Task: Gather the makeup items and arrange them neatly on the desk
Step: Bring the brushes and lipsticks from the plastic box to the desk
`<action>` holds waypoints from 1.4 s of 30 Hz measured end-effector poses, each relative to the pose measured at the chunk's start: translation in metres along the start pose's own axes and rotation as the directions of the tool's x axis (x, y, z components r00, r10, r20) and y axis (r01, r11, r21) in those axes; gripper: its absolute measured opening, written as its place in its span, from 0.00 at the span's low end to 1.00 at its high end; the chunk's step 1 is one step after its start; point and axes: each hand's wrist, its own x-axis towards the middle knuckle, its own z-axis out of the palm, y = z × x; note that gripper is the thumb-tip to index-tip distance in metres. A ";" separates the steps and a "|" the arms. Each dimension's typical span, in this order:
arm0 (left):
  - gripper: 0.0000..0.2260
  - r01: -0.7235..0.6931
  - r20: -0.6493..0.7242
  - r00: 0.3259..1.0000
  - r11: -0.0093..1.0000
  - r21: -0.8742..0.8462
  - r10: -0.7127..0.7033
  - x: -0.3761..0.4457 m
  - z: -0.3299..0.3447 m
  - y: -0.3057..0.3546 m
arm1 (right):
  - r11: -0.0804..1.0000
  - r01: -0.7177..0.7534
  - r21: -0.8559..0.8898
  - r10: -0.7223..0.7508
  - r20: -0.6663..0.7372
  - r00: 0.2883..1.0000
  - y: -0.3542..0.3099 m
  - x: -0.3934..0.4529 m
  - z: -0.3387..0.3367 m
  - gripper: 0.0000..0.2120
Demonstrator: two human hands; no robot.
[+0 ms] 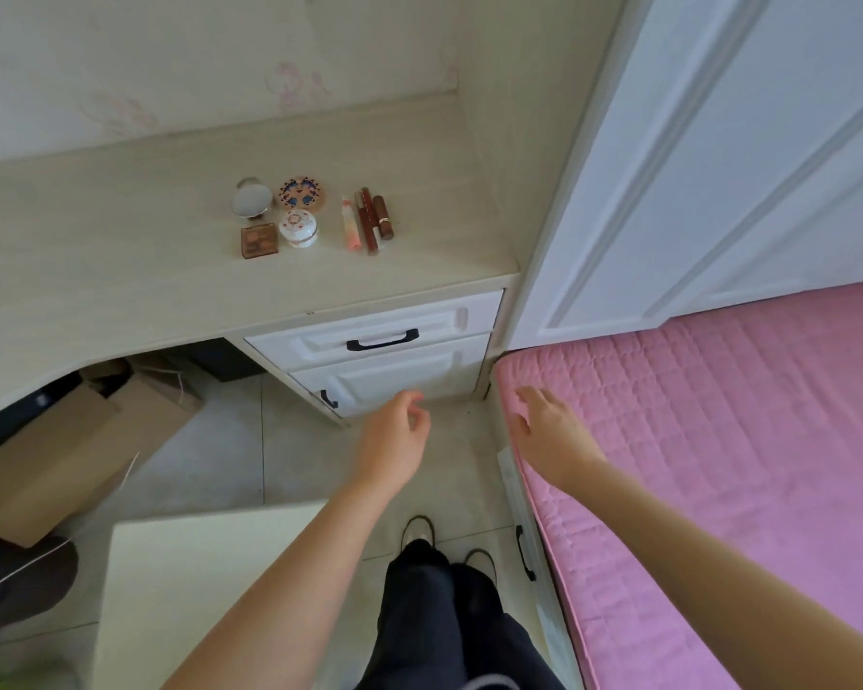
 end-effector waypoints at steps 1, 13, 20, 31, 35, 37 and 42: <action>0.13 -0.050 0.011 0.999 0.998 0.043 0.049 -0.010 0.004 0.004 | 1.000 0.006 -0.024 -0.006 -0.011 1.000 0.004 -0.013 -0.001 0.20; 0.15 -0.464 0.240 0.882 0.838 0.288 0.406 -0.108 0.027 0.041 | 0.987 -0.137 -0.090 0.104 -0.297 0.949 0.047 -0.158 0.051 0.16; 0.19 -0.752 0.451 0.652 0.595 0.285 0.609 -0.151 0.049 0.033 | 0.913 -0.405 -0.038 0.347 -0.448 0.824 0.053 -0.245 0.100 0.21; 0.22 -0.958 0.668 0.285 0.204 0.199 0.688 -0.259 0.112 0.038 | 0.708 -0.695 0.124 0.631 -0.553 0.545 0.083 -0.383 0.138 0.24; 0.23 -0.994 0.707 0.108 0.057 0.096 0.699 -0.326 0.149 0.040 | 0.589 -0.781 0.208 0.723 -0.567 0.394 0.104 -0.463 0.162 0.26; 0.24 -0.999 0.701 0.035 0.003 0.047 0.712 -0.364 0.169 0.041 | 0.541 -0.806 0.240 0.750 -0.571 0.333 0.115 -0.506 0.176 0.26; 0.22 -0.998 0.733 -0.051 -0.059 -0.015 0.678 -0.467 0.221 0.031 | 0.449 -0.843 0.295 0.792 -0.568 0.224 0.148 -0.612 0.217 0.25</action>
